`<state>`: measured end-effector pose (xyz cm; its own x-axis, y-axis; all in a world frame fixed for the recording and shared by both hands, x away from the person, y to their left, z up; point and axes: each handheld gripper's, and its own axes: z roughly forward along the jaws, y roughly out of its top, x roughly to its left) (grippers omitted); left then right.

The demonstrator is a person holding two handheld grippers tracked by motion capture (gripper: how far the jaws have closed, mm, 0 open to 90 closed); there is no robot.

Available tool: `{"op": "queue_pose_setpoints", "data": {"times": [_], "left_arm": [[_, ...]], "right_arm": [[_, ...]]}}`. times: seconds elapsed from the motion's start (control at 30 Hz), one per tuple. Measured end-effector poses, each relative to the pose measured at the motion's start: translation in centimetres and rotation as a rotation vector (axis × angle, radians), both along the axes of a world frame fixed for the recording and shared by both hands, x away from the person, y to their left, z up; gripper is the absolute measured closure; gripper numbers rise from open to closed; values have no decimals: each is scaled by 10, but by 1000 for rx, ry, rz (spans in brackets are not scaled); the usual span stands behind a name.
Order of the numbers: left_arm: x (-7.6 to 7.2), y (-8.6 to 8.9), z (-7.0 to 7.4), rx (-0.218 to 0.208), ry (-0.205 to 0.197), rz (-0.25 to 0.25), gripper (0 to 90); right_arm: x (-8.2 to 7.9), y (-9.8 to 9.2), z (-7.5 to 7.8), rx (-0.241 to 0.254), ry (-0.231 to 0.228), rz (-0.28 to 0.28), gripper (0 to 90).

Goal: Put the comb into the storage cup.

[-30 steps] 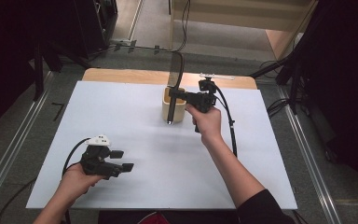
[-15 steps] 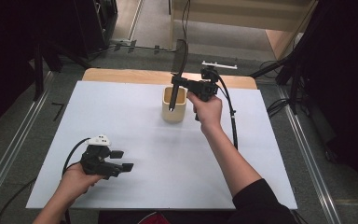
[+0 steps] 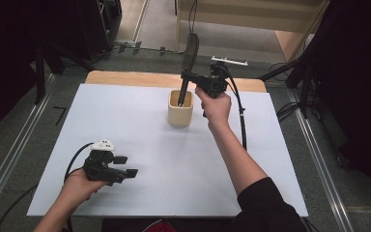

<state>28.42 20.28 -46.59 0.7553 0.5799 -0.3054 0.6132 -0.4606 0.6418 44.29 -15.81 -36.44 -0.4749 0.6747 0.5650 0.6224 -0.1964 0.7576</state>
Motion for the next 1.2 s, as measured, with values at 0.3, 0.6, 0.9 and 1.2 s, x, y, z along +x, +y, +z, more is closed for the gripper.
{"op": "queue_pose_setpoints", "data": {"times": [0.3,0.6,0.9,1.2], "left_arm": [[0,1,1,-14,-7,8,289],[0,0,1,-15,-4,2,289],[0,0,0,-16,4,0,288],[0,-1,1,-17,5,0,289]], "right_arm": [[10,-3,-5,-20,-21,-54,702],[17,-3,-11,-47,-29,-94,702],[19,2,-16,-74,-55,-105,702],[24,2,-22,-81,-41,-116,702]]}}
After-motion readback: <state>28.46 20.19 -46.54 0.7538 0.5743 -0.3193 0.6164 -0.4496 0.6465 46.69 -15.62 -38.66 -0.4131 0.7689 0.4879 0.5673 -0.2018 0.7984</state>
